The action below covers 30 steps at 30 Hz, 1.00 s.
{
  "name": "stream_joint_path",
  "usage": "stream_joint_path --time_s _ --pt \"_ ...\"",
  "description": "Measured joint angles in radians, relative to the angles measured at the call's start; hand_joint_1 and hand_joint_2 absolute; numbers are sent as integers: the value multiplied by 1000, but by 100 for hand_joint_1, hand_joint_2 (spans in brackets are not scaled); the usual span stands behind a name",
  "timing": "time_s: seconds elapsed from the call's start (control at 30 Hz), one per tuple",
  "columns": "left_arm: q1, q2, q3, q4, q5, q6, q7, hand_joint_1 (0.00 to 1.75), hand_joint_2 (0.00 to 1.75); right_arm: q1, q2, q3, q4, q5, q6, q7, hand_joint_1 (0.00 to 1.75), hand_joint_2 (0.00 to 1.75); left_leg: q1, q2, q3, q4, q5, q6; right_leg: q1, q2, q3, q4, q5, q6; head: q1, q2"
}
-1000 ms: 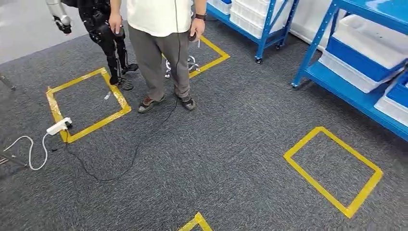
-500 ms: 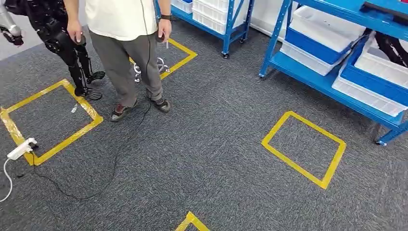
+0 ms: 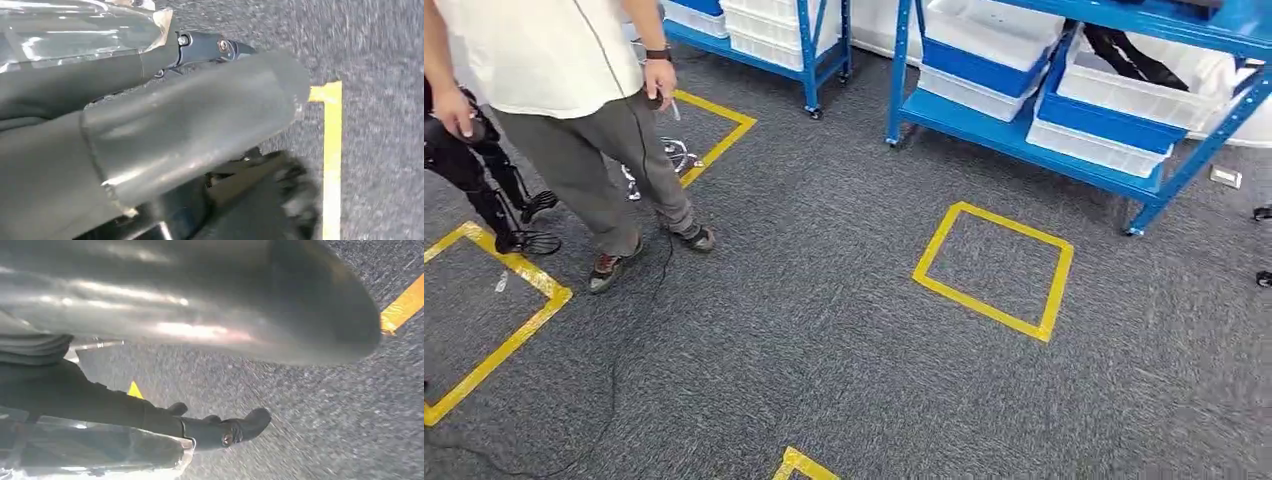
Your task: Take the parts from the cabinet and place them on the table.
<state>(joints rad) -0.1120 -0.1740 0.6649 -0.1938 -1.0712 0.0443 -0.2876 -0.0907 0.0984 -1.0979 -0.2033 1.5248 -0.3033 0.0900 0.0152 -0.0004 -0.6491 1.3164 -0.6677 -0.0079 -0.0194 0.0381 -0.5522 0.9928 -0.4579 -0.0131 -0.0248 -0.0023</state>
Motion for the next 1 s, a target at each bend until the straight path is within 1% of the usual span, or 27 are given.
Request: stream_joint_path --time_s 0.03,0.1,0.13,0.17,0.2,0.23,0.27,0.3,0.33,0.37,0.4,0.47,0.5,0.53,0.57,0.6,0.63,0.67,0.7,0.73,0.8,0.83,0.87,0.9,0.93,0.97,1.0 --pt "0 0 0 0 0 0 0 0 0 2 0 0 0 -1 0 0 0 0 0 -1 3 -20 30 1 0 17 1 1 0 0 0 0" --pt "-1 0 0 0 0 0 0 0 0 3 0 0 0 -2 0 0 0 0 3 -14 62 -165 129 6 0 49 5 3 0 1 0 0" --pt "-2 1 0 0 0 0 0 0 0 2 1 0 0 -2 0 0 0 0 6 -53 97 -250 175 11 0 64 5 3 0 1 0 0" --pt "-1 3 0 0 0 0 0 0 0 1 3 0 0 -2 0 0 0 0 10 -126 110 -290 181 18 1 73 -1 5 1 4 1 0" --pt "-1 3 0 0 0 0 0 0 0 -4 4 0 1 -2 0 0 0 0 14 -124 116 -317 176 17 10 87 -10 10 1 11 3 0" --pt "0 5 0 0 0 0 0 0 0 -5 4 0 1 -2 -1 0 0 0 7 -110 112 -310 176 18 -1 98 -17 9 7 20 0 0" --pt "-1 4 0 0 0 0 0 0 0 -1 3 0 1 -2 -1 0 0 0 1 -99 113 -310 176 20 0 112 -25 7 10 26 2 0" --pt "0 3 0 0 0 0 0 0 0 1 4 0 1 -1 -1 0 0 0 -2 -86 116 -315 179 28 -2 126 -35 3 13 37 -1 0" --pt "-2 0 0 0 0 0 0 0 0 1 1 0 1 -2 -2 0 0 0 7 -67 120 -330 189 42 1 102 -37 15 8 39 2 0" --pt "-4 -2 0 0 -1 0 -1 0 0 2 1 0 1 -1 -3 0 0 0 3 -54 123 -335 190 46 4 30 -52 45 -11 39 2 0" --pt "-5 -1 0 0 -2 0 -1 0 0 -2 4 0 1 -2 -3 0 0 0 3 -33 123 -335 189 55 4 -6 -87 110 -49 34 10 0" --pt "-2 -1 0 0 -2 -1 -1 0 0 -6 5 0 1 -1 -3 0 0 0 -1 9 122 -334 188 55 3 -23 -166 272 -118 34 9 0" --pt "-2 0 0 0 -2 -1 -1 0 0 -5 4 0 1 -1 -3 0 0 0 -1 25 121 -334 188 54 2 -26 -185 316 -127 40 11 0" --pt "-3 -1 0 0 -2 -1 -1 0 0 -2 4 0 1 -1 -3 0 0 0 -1 40 121 -334 187 53 -1 -29 -177 308 -118 48 10 0" --pt "-4 -1 0 0 -2 -1 -1 0 0 0 3 0 1 -1 -3 1 0 0 0 53 122 -334 186 51 -2 -33 -145 255 -96 59 11 0" --pt "-4 -3 0 0 -2 -1 -1 0 0 1 1 0 1 0 -3 1 0 0 2 66 124 -333 184 48 -4 -45 -91 163 -63 69 11 0" --pt "-4 -3 0 0 -2 -1 -1 0 0 -1 0 0 1 0 -3 1 0 0 3 79 128 -333 181 43 -8 -75 -28 54 -31 77 11 0" --pt "-5 -2 0 0 -2 -1 -1 0 0 -3 1 1 1 1 -3 1 0 0 -5 90 132 -331 177 35 -8 -122 -5 5 -21 68 12 0" --pt "-5 -3 0 0 -2 -1 -2 0 0 -6 1 1 1 1 -3 1 0 0 -8 100 136 -329 170 26 5 -121 -1 3 -10 61 11 0" --pt "-6 -2 0 0 -2 -1 -2 0 0 -6 2 1 1 1 -3 1 0 0 -8 109 140 -329 169 22 3 -106 -3 8 -9 50 7 0" --pt "-10 -2 0 0 -2 -1 -2 0 0 -1 0 1 1 1 -3 1 0 0 -3 129 152 -337 167 8 14 -84 -14 9 -14 36 9 0" --pt "-12 -3 0 -1 -2 -1 -3 0 0 -1 -1 1 1 -2 0 1 0 0 3 125 154 -332 159 -2 -9 -70 2 0 -7 22 10 0" --pt "-14 -3 0 0 -2 0 -3 0 0 0 0 0 1 -6 1 1 0 0 6 72 148 -304 134 -6 -9 -59 1 0 -6 18 1 0" --pt "-13 -3 0 0 -2 0 -3 0 0 -2 -1 0 1 -7 1 1 0 0 8 34 123 -245 92 -5 -9 -52 0 0 -1 5 -3 0" --pt "-11 -2 0 0 -2 0 -3 0 0 -4 0 0 1 -8 1 1 0 0 8 12 85 -160 45 -5 -6 -39 -1 0 -2 3 -2 0" --pt "-8 -2 0 0 -2 0 -3 0 0 -5 0 0 1 -8 1 1 0 0 7 3 46 -79 9 -6 -3 -25 -2 1 -1 2 -3 0" --pt "-5 -2 0 0 -2 0 -3 0 0 -5 0 0 1 -8 1 1 0 0 7 0 15 -20 -4 -7 1 -10 -2 1 0 0 -2 0"
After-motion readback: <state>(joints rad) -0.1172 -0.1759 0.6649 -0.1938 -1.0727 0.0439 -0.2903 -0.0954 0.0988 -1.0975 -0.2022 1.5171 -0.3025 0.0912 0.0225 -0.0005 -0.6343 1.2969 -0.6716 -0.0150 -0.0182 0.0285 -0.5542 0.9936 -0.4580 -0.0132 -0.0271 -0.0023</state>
